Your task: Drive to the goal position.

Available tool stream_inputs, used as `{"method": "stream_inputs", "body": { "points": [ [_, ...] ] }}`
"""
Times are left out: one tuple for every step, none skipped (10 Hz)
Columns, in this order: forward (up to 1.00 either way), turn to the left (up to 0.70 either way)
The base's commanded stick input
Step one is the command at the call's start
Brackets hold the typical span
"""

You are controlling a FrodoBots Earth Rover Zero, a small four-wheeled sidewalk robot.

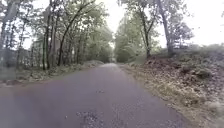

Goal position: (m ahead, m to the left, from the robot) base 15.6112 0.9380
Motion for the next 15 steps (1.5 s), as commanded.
{"method": "stream_inputs", "body": {
  "points": [
    [0.70,0.00],
    [0.70,0.00],
    [0.70,0.00],
    [0.70,0.00],
    [0.70,0.00],
    [0.70,0.00],
    [0.70,0.00],
    [0.70,0.00],
    [0.70,0.00],
    [0.70,0.00],
    [0.70,0.00],
    [0.70,0.00],
    [0.70,0.00],
    [0.70,0.00],
    [0.70,0.00]
  ]
}}
